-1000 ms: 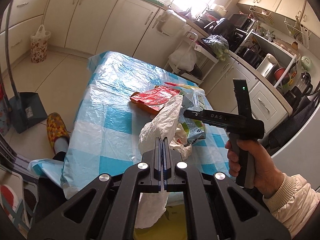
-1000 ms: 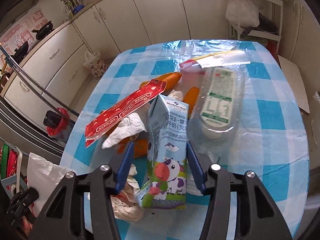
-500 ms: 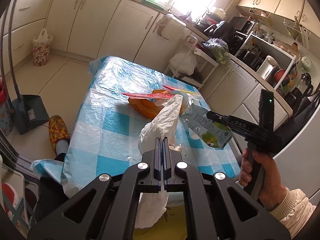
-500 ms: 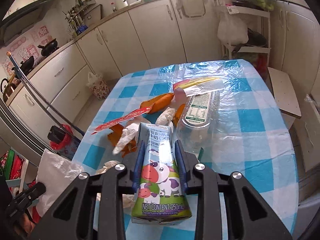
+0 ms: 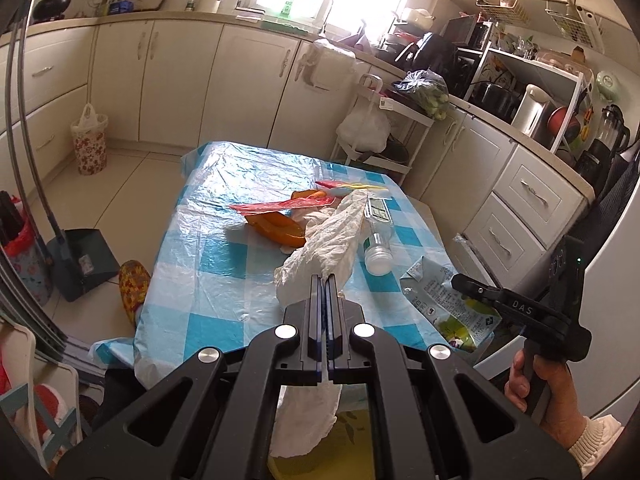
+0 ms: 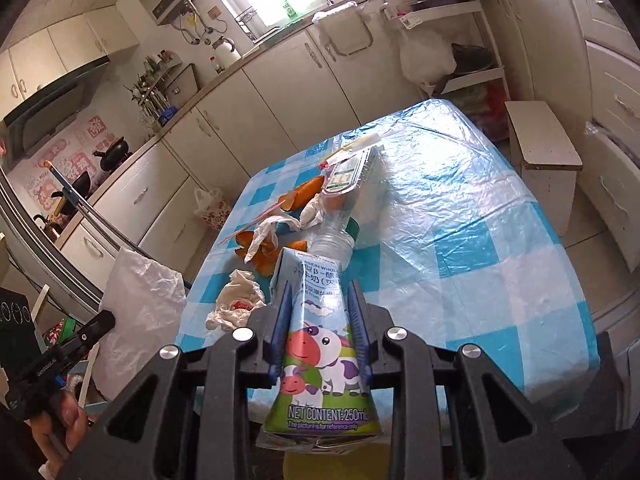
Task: Collect trash
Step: 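Close the right tool on the cow-print milk carton and lift it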
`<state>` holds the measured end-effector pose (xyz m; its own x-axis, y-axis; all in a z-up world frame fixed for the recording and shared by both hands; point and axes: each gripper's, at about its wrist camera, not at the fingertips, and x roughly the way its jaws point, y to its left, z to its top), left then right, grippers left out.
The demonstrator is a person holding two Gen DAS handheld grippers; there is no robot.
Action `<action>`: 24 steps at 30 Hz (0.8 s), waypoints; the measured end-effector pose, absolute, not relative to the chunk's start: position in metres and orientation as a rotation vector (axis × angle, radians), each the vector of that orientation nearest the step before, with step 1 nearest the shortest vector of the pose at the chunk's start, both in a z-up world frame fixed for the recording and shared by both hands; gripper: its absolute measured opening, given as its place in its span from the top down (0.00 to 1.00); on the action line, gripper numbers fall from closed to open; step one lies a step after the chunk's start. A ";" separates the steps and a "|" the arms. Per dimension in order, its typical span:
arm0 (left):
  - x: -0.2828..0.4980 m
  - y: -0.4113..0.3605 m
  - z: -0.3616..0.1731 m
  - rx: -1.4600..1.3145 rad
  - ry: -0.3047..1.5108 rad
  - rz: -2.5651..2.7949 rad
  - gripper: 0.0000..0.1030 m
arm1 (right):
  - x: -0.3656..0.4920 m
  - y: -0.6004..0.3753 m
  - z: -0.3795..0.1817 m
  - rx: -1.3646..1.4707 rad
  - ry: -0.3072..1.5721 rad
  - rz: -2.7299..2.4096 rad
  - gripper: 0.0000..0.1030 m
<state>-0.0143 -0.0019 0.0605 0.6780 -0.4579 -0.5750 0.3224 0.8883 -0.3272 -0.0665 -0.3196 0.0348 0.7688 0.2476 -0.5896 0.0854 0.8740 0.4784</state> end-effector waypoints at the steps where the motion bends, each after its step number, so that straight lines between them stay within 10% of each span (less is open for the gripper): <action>1: -0.017 -0.004 0.063 -0.199 0.697 -0.441 0.98 | -0.066 -0.320 0.034 0.499 0.696 0.079 0.72; 24: -0.055 -0.023 0.085 -0.124 0.643 -0.468 0.98 | -0.074 -0.317 0.008 0.421 0.765 0.034 0.67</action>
<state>-0.0554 -0.0225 0.0850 0.7008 -0.4567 -0.5480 0.3810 0.8891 -0.2538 -0.0744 -0.3173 0.0080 0.7251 0.1811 -0.6645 0.1208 0.9164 0.3815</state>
